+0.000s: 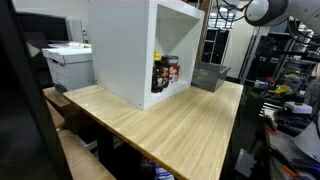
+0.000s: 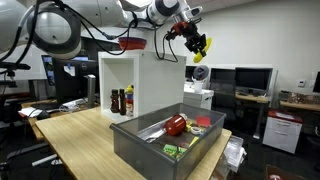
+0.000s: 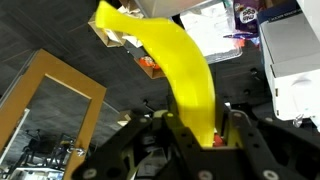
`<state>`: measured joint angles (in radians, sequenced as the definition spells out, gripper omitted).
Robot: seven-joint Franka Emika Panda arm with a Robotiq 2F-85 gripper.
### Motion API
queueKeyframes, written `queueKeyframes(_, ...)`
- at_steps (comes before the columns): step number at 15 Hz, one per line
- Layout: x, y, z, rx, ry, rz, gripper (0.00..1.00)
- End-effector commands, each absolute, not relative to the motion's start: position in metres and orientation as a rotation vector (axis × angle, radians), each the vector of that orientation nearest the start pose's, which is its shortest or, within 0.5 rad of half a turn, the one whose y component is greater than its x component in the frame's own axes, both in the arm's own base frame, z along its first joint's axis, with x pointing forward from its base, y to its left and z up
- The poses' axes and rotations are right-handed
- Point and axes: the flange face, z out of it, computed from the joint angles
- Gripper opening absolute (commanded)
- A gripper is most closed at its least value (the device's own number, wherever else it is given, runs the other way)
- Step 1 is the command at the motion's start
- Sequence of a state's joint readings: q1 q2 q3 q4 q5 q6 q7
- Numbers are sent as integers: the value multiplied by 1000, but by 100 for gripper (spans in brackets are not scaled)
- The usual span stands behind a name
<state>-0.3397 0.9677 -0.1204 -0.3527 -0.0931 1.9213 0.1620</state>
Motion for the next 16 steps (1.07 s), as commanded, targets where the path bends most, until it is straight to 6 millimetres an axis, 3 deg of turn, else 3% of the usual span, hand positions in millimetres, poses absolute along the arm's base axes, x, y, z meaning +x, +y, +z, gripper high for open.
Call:
queueKeyframes(1,728,-301,603,-3128,760,-1050,12)
queueKeyframes(9,722,-298,643,-3109,734,-1293,12)
queueKeyframes(16,711,-280,684,-3171,622,-1398,12)
